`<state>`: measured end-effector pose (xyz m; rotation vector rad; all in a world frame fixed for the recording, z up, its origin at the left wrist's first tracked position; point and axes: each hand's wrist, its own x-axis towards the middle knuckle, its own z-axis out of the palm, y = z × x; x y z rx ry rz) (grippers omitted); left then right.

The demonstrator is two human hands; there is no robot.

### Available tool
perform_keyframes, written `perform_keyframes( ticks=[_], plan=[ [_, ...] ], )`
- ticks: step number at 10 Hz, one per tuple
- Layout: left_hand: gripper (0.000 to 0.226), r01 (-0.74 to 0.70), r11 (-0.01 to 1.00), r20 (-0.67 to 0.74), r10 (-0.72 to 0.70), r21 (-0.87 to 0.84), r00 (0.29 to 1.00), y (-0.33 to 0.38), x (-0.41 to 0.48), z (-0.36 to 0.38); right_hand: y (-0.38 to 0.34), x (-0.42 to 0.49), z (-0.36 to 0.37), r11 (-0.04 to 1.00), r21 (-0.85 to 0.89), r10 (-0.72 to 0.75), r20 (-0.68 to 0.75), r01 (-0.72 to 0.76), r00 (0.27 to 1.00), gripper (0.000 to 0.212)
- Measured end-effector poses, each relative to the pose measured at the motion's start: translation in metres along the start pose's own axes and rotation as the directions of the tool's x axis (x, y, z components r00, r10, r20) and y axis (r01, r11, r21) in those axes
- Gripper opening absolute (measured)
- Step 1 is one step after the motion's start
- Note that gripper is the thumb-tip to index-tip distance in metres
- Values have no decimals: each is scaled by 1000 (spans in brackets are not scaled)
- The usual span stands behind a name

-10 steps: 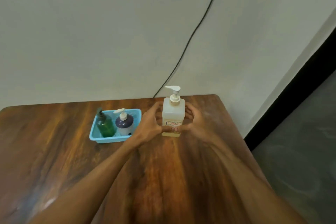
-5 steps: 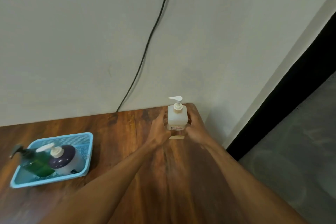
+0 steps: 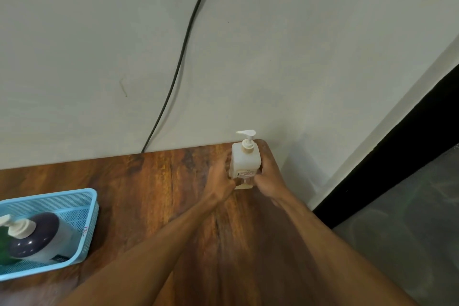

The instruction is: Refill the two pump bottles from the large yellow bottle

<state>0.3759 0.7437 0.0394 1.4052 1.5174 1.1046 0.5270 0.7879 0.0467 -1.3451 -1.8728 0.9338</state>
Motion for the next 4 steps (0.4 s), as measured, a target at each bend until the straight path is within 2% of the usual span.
perform_keyframes(
  ticks=[2, 3, 4],
  plan=[
    [103, -7, 999, 35, 6, 43, 999, 11, -8, -14, -3, -7, -1, 999, 38, -18, -1, 18, 1000, 98],
    [108, -11, 996, 6, 10, 88, 1000, 20, -19, -28, -10, -21, -8, 988, 152, 30, 38, -36, 999, 107],
    [105, 29, 994, -15, -27, 104, 1000, 32, -36, -48, -29, -38, -15, 965, 242, 88, 47, -96, 995, 102]
  ],
)
